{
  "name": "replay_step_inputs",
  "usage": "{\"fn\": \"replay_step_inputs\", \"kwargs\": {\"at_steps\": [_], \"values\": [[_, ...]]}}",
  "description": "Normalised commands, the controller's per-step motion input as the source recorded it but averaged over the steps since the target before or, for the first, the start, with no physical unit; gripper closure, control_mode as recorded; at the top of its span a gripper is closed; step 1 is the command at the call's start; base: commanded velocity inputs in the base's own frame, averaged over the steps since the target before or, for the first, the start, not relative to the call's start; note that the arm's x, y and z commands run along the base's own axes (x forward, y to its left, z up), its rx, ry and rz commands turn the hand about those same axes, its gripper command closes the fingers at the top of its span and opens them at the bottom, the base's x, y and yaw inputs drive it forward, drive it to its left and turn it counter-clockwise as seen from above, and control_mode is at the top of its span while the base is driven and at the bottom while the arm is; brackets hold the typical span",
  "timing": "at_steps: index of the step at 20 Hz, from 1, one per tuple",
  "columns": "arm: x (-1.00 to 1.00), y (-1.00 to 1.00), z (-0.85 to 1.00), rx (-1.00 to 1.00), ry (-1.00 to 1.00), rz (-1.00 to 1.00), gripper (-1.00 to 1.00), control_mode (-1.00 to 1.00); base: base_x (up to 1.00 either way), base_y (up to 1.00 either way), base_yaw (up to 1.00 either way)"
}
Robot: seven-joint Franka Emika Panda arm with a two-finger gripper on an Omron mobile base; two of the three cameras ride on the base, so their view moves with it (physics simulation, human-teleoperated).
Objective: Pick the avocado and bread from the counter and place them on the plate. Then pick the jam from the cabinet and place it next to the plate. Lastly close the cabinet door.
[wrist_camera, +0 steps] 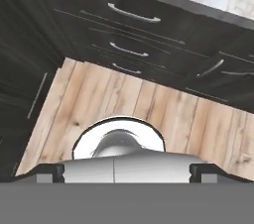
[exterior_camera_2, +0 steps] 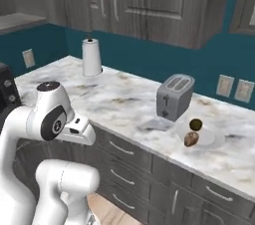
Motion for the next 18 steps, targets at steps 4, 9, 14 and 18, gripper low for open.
{"fn": "replay_step_inputs", "kwargs": {"at_steps": [4, 9, 14, 18], "values": [[0.0, 0.0, 0.0, 0.0, 0.0, 0.0, -1.0, 1.0, 0.0, -0.12, 0.55], [0.0, 0.0, 0.0, 0.0, 0.0, 0.0, -1.0, 1.0, 0.0, -0.33, 0.52], [0.0, 0.0, 0.0, 0.0, 0.0, 0.0, -1.0, 1.0, 0.0, -0.51, 0.46], [0.0, 0.0, 0.0, 0.0, 0.0, 0.0, -1.0, 1.0, 0.0, -0.53, 0.45]]}}
